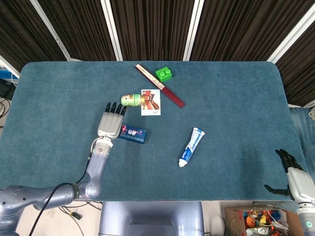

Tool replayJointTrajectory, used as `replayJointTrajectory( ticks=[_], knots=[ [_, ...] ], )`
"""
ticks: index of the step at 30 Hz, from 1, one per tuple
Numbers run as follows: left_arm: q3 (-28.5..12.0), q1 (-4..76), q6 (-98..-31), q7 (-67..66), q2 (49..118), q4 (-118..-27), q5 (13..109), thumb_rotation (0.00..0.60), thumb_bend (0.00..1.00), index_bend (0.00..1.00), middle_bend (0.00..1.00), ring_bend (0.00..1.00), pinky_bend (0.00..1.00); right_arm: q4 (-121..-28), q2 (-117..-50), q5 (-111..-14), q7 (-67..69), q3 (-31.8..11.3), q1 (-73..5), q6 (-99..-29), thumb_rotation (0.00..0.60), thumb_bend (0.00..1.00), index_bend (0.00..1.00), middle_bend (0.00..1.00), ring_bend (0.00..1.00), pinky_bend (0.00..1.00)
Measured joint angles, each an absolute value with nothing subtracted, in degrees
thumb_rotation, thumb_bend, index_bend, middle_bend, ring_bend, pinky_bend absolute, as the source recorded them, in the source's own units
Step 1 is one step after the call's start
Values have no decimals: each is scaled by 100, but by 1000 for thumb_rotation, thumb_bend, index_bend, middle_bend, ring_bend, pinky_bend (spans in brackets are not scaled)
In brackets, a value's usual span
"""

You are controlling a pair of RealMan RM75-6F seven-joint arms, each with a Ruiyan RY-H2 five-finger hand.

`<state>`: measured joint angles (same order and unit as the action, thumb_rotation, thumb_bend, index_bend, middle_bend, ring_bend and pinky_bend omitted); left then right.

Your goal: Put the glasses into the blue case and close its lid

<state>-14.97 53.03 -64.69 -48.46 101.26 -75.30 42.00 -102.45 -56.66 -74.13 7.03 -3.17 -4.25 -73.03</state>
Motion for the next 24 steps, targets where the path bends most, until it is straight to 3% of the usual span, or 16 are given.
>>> replayJointTrajectory(
  ticks=[13,24],
  knots=[
    [-858,4390,-7348,-4382,8741,-9503,5182,600,314,22,19,0,24,-10142,-5722,-7670,648,-305,-406,-7489,600,209,0,0,36,178],
    [289,2953,-8607,-3711,7151,-11341,6456,600,298,22,4,0,18,-9771,-5954,-8296,597,-302,-345,-8052,600,157,0,0,32,178]
  ],
)
